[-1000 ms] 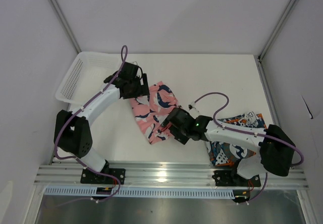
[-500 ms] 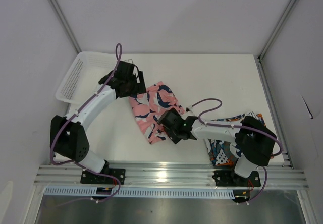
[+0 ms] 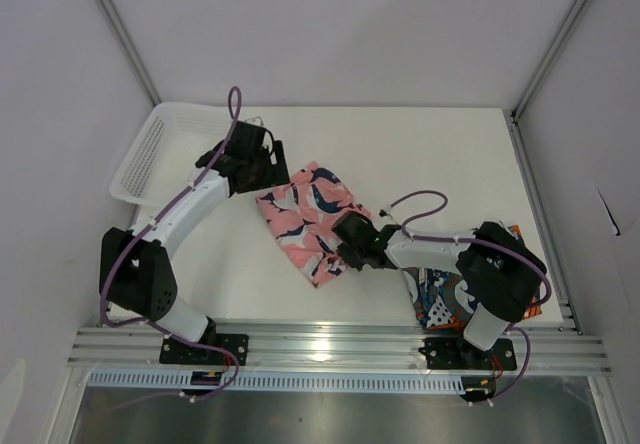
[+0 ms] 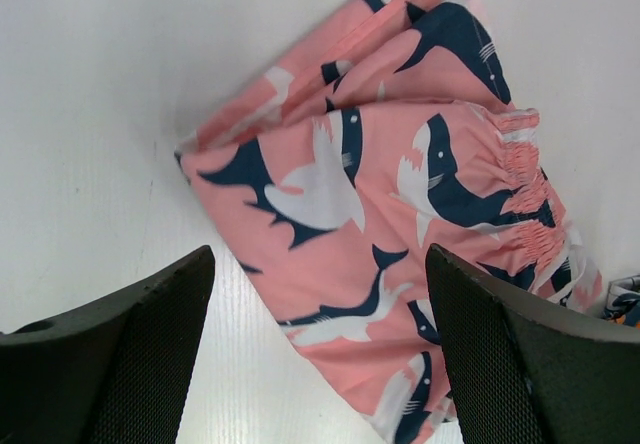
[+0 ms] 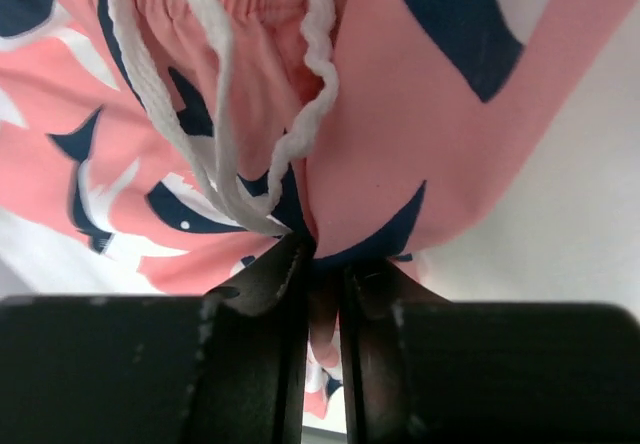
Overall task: Fold and stack the shorts
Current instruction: Fold the shorts
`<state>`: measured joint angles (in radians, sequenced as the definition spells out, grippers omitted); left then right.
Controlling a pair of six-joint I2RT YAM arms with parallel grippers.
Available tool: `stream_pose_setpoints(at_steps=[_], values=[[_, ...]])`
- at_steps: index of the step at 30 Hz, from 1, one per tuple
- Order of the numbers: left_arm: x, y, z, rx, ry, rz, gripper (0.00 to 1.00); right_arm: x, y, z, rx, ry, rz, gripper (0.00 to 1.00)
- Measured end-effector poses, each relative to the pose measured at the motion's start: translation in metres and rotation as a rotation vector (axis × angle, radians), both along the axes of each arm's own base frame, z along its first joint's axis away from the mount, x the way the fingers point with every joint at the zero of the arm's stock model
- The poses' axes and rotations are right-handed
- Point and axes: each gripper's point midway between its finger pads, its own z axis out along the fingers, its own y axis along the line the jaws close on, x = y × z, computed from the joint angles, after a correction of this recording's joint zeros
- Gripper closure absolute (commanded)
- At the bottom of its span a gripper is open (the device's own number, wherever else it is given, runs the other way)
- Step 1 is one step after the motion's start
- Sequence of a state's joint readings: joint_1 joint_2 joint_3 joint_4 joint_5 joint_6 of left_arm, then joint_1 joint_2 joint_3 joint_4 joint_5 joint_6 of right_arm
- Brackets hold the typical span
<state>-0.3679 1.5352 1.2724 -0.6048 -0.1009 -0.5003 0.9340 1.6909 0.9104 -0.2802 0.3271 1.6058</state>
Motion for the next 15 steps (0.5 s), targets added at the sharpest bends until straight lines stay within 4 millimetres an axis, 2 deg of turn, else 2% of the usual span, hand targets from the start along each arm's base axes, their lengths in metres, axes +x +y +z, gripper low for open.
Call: stream_pose_setpoints(at_steps=[4, 9, 10, 11, 14, 15], values=[[0.004, -0.007, -0.008, -0.02, 0.002, -0.025, 0.13, 0.002, -0.027, -0.003, -0.079, 0.001, 0.145, 0.79], [0.01, -0.013, -0.024, -0.018, 0.025, -0.057, 0.13, 0.021, -0.05, 0.005, -0.203, -0.028, 0.408, 0.67], [0.01, -0.014, -0.027, -0.018, 0.028, -0.062, 0.13, 0.029, -0.056, 0.008, -0.227, -0.035, 0.459, 0.65], [0.011, -0.015, -0.03, -0.017, 0.031, -0.064, 0.13, 0.038, -0.06, 0.012, -0.251, -0.045, 0.507, 0.57], [0.015, -0.016, -0.037, -0.012, 0.036, -0.068, 0.13, 0.073, -0.071, 0.021, -0.347, -0.076, 0.613, 0.43], [0.016, -0.016, -0.04, -0.009, 0.039, -0.069, 0.13, 0.085, -0.074, 0.025, -0.385, -0.087, 0.642, 0.33]])
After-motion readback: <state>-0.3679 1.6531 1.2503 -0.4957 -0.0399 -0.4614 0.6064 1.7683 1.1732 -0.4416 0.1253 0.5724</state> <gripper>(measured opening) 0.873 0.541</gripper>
